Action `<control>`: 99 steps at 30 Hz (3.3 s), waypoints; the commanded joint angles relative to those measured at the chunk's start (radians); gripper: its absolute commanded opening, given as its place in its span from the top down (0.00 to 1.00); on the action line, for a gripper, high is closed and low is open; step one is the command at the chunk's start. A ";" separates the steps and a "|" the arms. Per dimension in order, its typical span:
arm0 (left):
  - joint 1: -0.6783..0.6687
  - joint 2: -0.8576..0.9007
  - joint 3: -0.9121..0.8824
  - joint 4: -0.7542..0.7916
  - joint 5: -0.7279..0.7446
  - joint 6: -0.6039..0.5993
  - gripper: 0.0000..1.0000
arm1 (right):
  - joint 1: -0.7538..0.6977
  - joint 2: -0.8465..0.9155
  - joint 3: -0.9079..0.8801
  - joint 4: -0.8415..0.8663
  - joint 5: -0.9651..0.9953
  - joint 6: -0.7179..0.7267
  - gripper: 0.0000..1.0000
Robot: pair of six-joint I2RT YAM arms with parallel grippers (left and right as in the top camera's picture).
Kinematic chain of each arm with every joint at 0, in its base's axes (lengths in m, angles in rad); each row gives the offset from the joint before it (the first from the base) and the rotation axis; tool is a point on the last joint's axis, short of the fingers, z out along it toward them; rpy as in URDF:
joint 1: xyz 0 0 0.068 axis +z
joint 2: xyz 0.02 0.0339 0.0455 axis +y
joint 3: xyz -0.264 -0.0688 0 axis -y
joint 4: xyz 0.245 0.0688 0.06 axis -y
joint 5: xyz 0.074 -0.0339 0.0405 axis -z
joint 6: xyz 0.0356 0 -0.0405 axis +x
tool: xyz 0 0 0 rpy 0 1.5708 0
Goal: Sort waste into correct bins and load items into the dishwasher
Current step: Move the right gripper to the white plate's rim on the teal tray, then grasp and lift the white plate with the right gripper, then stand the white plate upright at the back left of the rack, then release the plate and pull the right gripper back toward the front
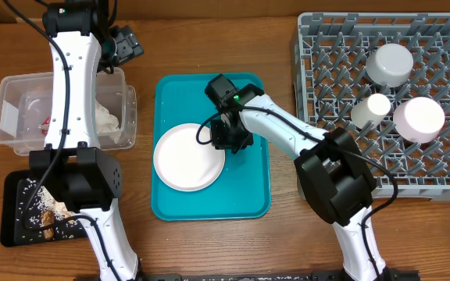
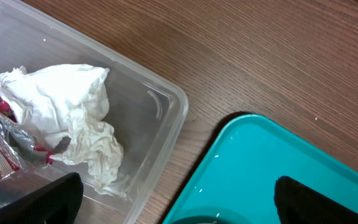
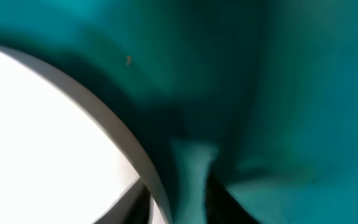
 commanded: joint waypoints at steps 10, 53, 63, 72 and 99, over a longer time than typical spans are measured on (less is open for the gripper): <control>-0.007 -0.002 0.021 0.001 -0.016 -0.006 0.00 | -0.018 -0.031 0.051 -0.068 -0.005 0.041 0.96; -0.007 -0.002 0.021 0.001 -0.016 -0.007 0.00 | -0.523 -0.297 0.035 0.096 0.851 0.013 0.96; -0.007 -0.002 0.021 0.001 -0.016 -0.007 0.00 | -0.517 -0.297 0.034 0.095 0.795 0.022 0.96; -0.007 -0.002 0.021 0.001 -0.016 -0.006 0.00 | -0.516 -0.297 0.024 0.088 0.785 0.022 0.96; -0.007 -0.002 0.021 0.001 -0.016 -0.007 0.00 | -0.298 -0.350 0.114 -0.064 0.820 -0.016 0.00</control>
